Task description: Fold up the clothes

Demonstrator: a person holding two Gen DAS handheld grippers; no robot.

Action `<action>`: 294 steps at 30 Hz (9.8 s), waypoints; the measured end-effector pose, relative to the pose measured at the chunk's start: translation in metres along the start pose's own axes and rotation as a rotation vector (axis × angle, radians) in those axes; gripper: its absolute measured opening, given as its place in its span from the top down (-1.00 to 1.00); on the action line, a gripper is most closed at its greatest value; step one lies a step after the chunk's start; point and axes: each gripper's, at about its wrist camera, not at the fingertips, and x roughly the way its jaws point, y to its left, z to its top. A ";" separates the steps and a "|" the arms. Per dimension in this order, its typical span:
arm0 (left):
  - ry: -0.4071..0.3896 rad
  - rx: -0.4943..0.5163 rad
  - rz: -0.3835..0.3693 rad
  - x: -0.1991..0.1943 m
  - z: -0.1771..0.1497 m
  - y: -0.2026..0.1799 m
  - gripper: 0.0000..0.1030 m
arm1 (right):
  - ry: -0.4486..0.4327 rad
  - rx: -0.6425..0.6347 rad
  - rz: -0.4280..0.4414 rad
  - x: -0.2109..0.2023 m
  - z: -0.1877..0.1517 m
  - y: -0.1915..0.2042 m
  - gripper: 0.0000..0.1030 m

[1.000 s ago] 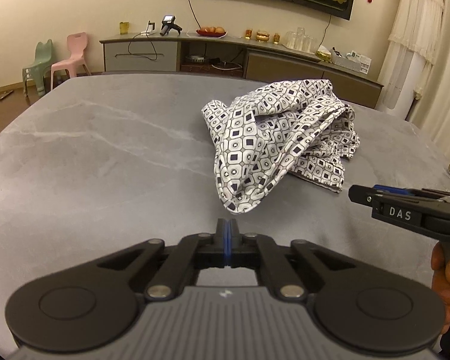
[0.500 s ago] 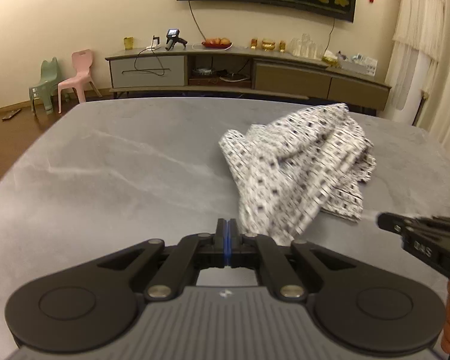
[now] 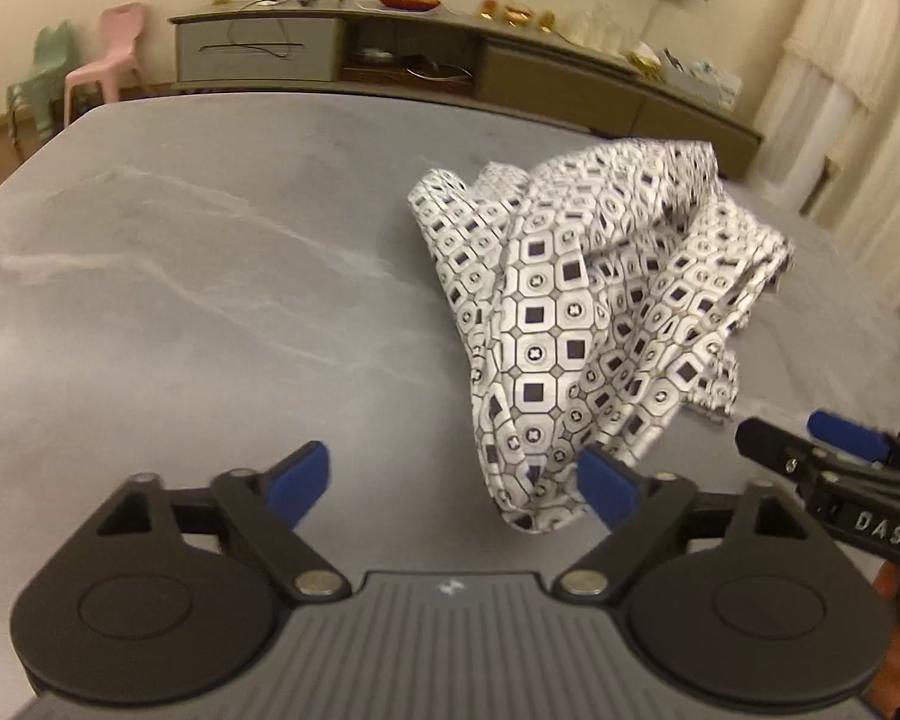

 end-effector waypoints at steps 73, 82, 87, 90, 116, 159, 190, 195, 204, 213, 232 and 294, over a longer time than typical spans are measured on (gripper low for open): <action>-0.074 -0.411 -0.493 -0.013 -0.001 0.087 -0.49 | -0.060 -0.125 0.235 -0.074 0.093 0.052 0.96; -0.241 -0.503 -0.547 -0.003 0.011 0.101 1.00 | -0.091 0.117 0.312 -0.089 0.109 0.008 0.97; -0.411 -0.545 -0.407 -0.038 0.016 0.147 1.00 | -0.232 0.164 0.200 -0.121 0.112 -0.027 0.98; -0.292 -0.507 -0.360 -0.023 0.013 0.157 0.99 | -0.158 0.112 0.040 -0.113 0.075 -0.036 0.98; -0.098 -0.101 -0.348 0.070 -0.005 0.041 1.00 | -0.022 0.187 0.034 0.051 0.123 -0.106 0.92; 0.011 0.253 -0.193 0.055 -0.072 0.015 -0.01 | 0.086 0.167 -0.192 -0.024 0.046 -0.142 -0.46; -0.298 -0.087 0.225 -0.037 -0.022 0.097 0.18 | 0.096 0.329 -0.116 -0.115 -0.033 -0.184 0.08; -0.323 -0.315 0.302 -0.057 -0.023 0.163 0.27 | -0.074 0.237 -0.071 -0.144 -0.018 -0.184 0.94; -0.177 -0.453 0.193 -0.054 -0.043 0.243 -0.06 | -0.160 0.465 -0.143 -0.167 -0.023 -0.224 1.00; -0.101 -0.242 0.192 0.012 -0.013 0.196 0.89 | 0.093 0.345 -0.136 -0.105 -0.030 -0.180 0.18; -0.274 0.005 -0.165 -0.072 0.004 0.018 -0.29 | -0.188 -0.222 0.098 -0.187 -0.048 -0.049 1.00; -0.370 0.020 -0.529 -0.020 -0.100 0.022 0.92 | 0.269 -0.869 0.485 0.088 0.125 0.324 1.00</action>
